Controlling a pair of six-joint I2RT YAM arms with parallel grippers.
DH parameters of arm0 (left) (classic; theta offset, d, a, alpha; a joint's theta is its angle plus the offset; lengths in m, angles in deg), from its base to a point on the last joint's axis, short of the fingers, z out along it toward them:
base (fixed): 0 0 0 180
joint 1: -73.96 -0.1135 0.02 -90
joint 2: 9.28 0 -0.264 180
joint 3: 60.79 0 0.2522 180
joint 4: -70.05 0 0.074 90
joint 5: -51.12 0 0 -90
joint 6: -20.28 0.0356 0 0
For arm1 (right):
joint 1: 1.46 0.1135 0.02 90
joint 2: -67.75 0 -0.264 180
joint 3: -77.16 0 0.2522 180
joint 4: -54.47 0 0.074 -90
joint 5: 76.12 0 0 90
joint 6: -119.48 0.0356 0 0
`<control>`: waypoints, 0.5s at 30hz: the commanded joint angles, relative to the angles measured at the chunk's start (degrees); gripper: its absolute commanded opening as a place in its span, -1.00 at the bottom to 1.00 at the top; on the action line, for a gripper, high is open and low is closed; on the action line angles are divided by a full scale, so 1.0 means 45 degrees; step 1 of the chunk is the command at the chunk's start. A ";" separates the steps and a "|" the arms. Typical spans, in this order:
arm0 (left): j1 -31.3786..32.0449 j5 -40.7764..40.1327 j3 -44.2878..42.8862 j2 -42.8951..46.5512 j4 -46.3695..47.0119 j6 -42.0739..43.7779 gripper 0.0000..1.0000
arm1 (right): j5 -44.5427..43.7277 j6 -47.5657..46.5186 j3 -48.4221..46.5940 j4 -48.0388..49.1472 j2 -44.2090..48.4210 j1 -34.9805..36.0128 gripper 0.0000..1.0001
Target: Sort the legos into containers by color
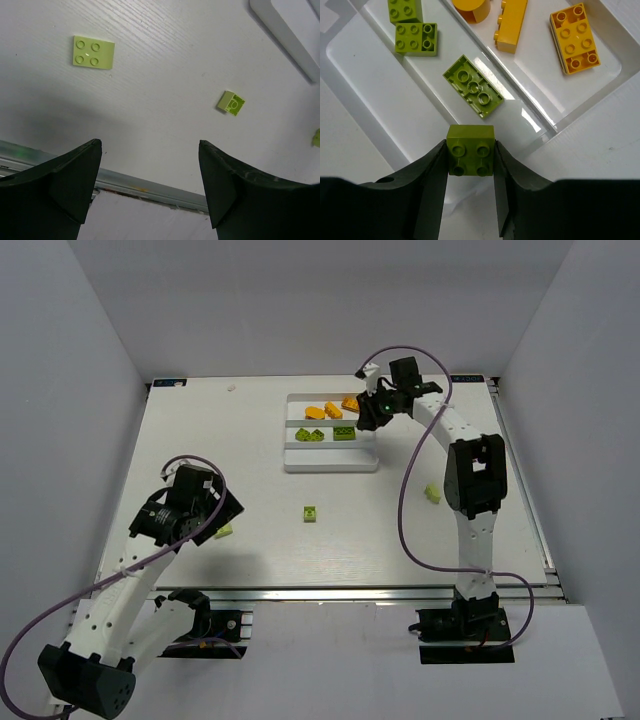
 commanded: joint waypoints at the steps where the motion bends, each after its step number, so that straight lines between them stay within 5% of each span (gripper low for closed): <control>1: -0.0014 -0.0228 0.0144 0.0500 -0.0479 -0.0532 0.76 | -0.0726 0.0416 -0.0924 0.0794 -0.0384 0.0119 -0.36; 7: -0.0014 -0.0267 0.0281 0.0871 -0.0889 -0.0787 0.76 | -0.1020 0.0201 -0.0984 0.0951 -0.0853 0.0119 0.14; 15: -0.0014 -0.0384 0.0183 0.1262 -0.1105 -0.1099 0.76 | -0.0630 0.0221 -0.0985 0.0970 -0.0327 0.0041 0.22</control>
